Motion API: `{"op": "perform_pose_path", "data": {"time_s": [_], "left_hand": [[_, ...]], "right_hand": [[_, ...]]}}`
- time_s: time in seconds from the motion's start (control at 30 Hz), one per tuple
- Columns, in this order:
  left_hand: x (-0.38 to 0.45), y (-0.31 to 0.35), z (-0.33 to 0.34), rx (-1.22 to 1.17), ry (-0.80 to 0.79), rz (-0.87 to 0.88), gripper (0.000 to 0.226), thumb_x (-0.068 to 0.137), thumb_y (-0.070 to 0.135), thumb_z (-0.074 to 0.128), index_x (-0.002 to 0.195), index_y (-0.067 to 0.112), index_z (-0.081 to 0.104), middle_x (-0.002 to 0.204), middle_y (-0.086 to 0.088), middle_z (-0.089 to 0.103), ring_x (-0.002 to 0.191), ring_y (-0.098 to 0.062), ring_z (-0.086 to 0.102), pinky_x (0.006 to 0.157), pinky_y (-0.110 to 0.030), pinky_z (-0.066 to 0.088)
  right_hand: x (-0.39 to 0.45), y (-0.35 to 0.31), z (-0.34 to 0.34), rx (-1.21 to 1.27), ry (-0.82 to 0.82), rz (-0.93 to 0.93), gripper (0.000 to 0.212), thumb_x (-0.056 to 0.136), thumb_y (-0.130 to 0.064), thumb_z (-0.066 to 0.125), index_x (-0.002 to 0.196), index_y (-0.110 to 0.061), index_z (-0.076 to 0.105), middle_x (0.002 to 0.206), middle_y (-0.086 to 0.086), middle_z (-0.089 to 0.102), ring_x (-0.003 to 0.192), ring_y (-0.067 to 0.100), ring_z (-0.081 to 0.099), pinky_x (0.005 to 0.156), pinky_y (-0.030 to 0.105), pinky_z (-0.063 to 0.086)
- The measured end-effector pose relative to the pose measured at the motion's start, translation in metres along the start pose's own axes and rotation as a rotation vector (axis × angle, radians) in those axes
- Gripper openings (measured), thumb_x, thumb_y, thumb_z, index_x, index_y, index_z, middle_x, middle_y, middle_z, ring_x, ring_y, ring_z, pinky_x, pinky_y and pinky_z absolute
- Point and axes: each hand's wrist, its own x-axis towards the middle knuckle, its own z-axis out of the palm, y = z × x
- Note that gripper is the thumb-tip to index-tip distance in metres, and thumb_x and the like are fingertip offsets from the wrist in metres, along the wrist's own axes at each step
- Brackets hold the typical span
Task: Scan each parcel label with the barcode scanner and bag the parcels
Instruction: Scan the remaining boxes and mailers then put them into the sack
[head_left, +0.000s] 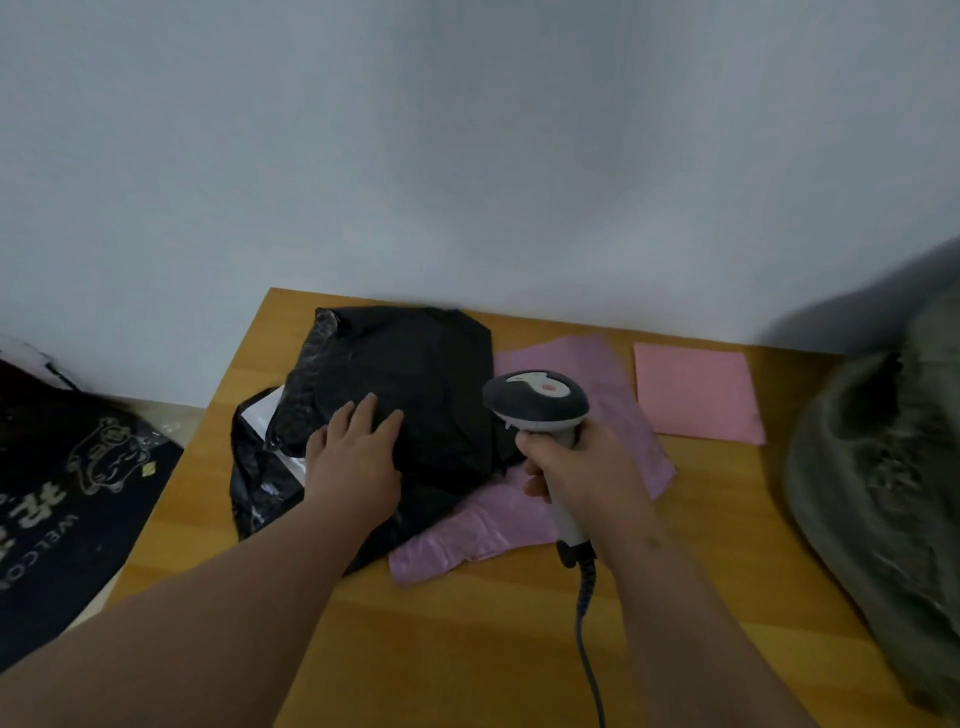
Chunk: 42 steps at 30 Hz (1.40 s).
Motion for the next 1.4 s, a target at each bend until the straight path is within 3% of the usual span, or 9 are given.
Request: {"op": "perform_pose_path", "data": {"time_s": [0.13,0.27,0.43,0.63,0.77,0.87,1.17,1.3,1.4], "left_hand": [[0.015,-0.008,0.012,0.044,-0.007,0.008,0.081,0.092,0.033,0.058,0.154,0.037,0.006,0.164,-0.001,-0.006,0.15,-0.029,-0.005,0.119,-0.048,0.01],[0.025,-0.017,0.018,0.029,0.123,0.04,0.066,0.09,0.028,0.056,0.15,0.033,0.029,0.157,0.002,0.03,0.145,-0.024,0.024,0.114,-0.044,0.018],[0.032,-0.015,0.01,-0.134,0.172,0.112,0.037,0.087,0.021,0.059,0.123,0.023,0.051,0.121,0.002,0.062,0.115,-0.023,0.056,0.102,-0.039,0.031],[0.026,-0.016,-0.006,-0.301,0.152,0.172,0.019,0.099,0.023,0.045,0.108,0.023,0.062,0.108,0.001,0.066,0.096,-0.025,0.062,0.085,-0.035,0.042],[0.019,-0.017,-0.026,-0.519,0.174,0.037,0.017,0.102,0.025,0.04,0.097,0.023,0.057,0.084,0.002,0.059,0.08,-0.026,0.059,0.065,-0.033,0.036],[0.012,-0.018,-0.041,-0.639,0.202,0.01,0.016,0.103,0.026,0.039,0.099,0.024,0.054,0.077,0.003,0.057,0.068,-0.021,0.054,0.057,-0.032,0.033],[-0.033,-0.012,-0.086,-0.721,0.326,0.094,0.021,0.103,0.025,0.038,0.089,0.015,0.05,0.073,0.001,0.054,0.074,-0.028,0.055,0.065,-0.037,0.042],[-0.055,-0.007,-0.097,-0.77,0.341,0.101,0.023,0.103,0.027,0.039,0.092,0.013,0.053,0.076,0.001,0.056,0.076,-0.025,0.057,0.066,-0.037,0.044],[-0.07,0.0,-0.104,-0.854,0.323,0.113,0.023,0.102,0.026,0.041,0.096,0.012,0.057,0.081,0.001,0.058,0.077,-0.018,0.056,0.068,-0.032,0.041]], "right_hand": [[0.022,0.01,0.012,-0.027,-0.029,0.036,0.017,0.089,-0.022,0.068,0.087,-0.005,0.068,0.074,0.01,0.071,0.056,0.008,0.067,0.069,0.038,0.056],[0.031,0.013,0.019,-0.024,-0.025,0.086,0.018,0.089,-0.022,0.068,0.087,-0.004,0.068,0.078,0.012,0.072,0.057,0.01,0.067,0.064,0.032,0.054],[0.032,0.01,0.025,0.023,0.007,0.111,0.017,0.089,-0.024,0.069,0.087,-0.007,0.067,0.073,0.005,0.07,0.058,0.009,0.066,0.06,0.028,0.052],[0.015,-0.012,0.031,0.109,0.045,0.06,0.011,0.091,-0.02,0.068,0.086,-0.011,0.068,0.075,0.004,0.069,0.057,0.007,0.065,0.05,0.016,0.047],[-0.002,-0.018,0.031,0.088,0.104,0.029,0.011,0.088,-0.025,0.069,0.09,-0.015,0.068,0.078,0.002,0.073,0.06,0.01,0.069,0.066,0.034,0.056],[-0.018,-0.02,0.03,0.167,0.161,0.01,0.012,0.088,-0.024,0.07,0.092,-0.013,0.068,0.078,0.005,0.072,0.058,0.011,0.069,0.063,0.035,0.054],[-0.09,-0.027,0.023,0.324,0.34,-0.135,0.004,0.089,-0.018,0.068,0.086,-0.015,0.066,0.067,-0.002,0.07,0.064,0.016,0.069,0.071,0.04,0.058],[-0.121,-0.023,0.016,0.371,0.415,-0.195,0.007,0.088,-0.022,0.069,0.088,-0.015,0.068,0.07,0.004,0.072,0.072,0.027,0.071,0.08,0.053,0.059],[-0.14,-0.02,0.009,0.434,0.45,-0.216,0.01,0.088,-0.023,0.07,0.089,-0.014,0.068,0.077,0.007,0.073,0.079,0.031,0.071,0.081,0.052,0.059]]}}
